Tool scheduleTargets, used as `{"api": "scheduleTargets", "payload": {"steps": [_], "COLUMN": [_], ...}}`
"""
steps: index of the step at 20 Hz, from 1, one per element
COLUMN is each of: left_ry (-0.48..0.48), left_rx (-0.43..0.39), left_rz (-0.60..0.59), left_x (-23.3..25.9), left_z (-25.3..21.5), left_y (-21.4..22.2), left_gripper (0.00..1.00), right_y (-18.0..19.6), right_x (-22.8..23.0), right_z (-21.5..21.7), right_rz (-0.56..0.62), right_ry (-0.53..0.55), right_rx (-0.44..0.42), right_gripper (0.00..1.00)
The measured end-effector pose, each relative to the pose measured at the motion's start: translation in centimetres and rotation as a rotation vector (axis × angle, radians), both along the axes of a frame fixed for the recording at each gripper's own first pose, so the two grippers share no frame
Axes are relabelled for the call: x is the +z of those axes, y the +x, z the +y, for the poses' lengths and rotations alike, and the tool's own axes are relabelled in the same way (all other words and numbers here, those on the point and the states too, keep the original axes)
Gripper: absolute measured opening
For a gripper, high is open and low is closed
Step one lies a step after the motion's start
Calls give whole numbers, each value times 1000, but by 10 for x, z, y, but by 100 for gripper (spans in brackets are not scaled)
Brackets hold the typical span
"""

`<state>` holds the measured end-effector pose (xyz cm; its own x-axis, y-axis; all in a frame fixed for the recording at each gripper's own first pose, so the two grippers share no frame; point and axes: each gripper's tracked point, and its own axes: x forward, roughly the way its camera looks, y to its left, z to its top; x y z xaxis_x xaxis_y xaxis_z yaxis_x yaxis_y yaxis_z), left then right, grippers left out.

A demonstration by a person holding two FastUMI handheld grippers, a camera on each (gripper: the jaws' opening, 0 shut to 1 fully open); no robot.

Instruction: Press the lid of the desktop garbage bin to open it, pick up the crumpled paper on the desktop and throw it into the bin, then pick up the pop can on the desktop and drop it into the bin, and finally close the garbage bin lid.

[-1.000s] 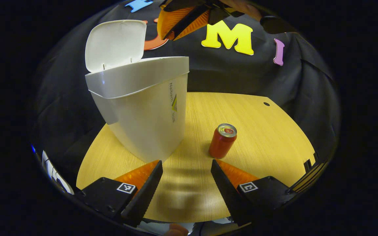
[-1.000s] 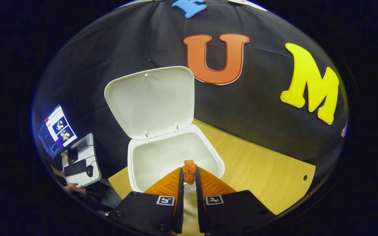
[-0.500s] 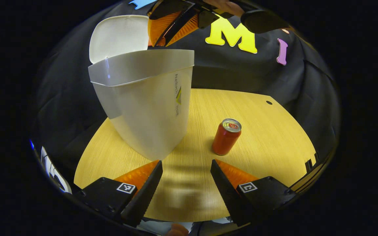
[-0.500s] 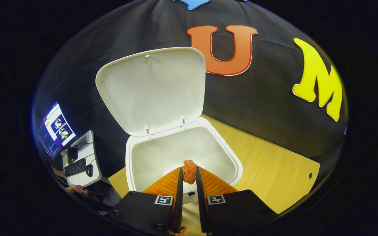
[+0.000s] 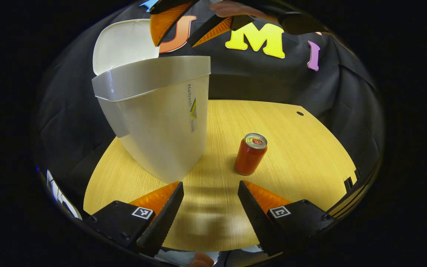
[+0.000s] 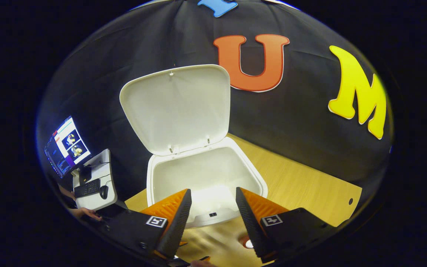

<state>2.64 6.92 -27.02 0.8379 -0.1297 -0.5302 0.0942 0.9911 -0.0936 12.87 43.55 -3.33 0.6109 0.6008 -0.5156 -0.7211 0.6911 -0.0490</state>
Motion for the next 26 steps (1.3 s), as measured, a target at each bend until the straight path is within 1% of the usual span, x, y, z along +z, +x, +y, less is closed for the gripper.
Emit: {"api": "scheduleTargets", "payload": {"steps": [1,3,5,7,8,9,14,18,23,26], "left_ry": [0,2,-16,-14,-7,3,50,63,45,44], "left_rx": [-1,3,-3,-14,-24,-36,-115,-167,-190,-215], "left_rz": [2,8,17,23,25,28,31,28,52,38], "left_x": [0,-2,-6,-11,-14,-19,-35,-45,-61,-64], "left_z": [-1,-2,-9,-15,-18,-23,-57,-85,-106,-114], "left_y": [1,3,6,9,11,12,24,46,71,89], "left_gripper": [98,98,98,98,98,98,98,98,98,98], "right_y": [-2,-1,-4,-5,-4,-3,9,11,12,11], "right_x": [8,19,27,30,29,27,0,-14,-24,-30], "right_z": [-4,-20,-39,-62,-76,-89,-156,-204,-248,-263], "right_rz": [-24,-74,-101,-108,-107,-101,-40,-16,4,47], "right_ry": [8,1,-1,2,1,-3,-28,-57,-83,-52], "right_rx": [6,1,-20,-56,-76,-96,-236,-316,-387,-438], "right_gripper": [85,90,95,95,94,95,95,95,95,95]}}
